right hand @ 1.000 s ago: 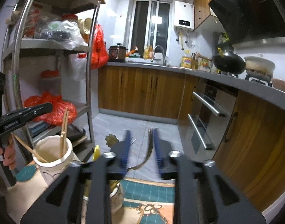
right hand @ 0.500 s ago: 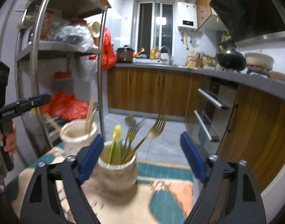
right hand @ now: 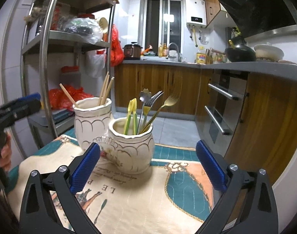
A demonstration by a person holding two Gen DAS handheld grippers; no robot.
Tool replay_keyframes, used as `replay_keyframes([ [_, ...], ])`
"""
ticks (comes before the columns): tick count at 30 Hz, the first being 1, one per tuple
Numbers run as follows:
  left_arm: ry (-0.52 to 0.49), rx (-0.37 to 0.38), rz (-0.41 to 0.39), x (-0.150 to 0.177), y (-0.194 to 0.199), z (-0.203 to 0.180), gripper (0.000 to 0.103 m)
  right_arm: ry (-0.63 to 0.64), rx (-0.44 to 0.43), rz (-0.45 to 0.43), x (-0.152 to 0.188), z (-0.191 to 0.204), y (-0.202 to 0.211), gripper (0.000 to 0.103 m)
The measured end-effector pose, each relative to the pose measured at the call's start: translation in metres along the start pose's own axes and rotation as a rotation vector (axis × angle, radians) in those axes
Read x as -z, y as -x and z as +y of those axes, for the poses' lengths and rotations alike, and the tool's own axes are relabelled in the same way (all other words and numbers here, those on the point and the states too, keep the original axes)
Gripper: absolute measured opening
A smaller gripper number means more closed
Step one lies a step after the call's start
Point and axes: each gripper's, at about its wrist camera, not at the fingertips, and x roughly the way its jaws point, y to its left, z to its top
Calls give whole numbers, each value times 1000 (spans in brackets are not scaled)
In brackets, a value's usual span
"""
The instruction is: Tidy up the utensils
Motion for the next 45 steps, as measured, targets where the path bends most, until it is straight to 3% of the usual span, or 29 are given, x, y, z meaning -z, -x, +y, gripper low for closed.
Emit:
replay_keyframes([
  [10, -14, -70, 11, 25, -14, 0, 97, -2, 43, -49, 7, 1, 0, 98],
  [45, -18, -72, 31, 29, -18, -1, 97, -32, 37, -42, 12, -3, -1, 98],
])
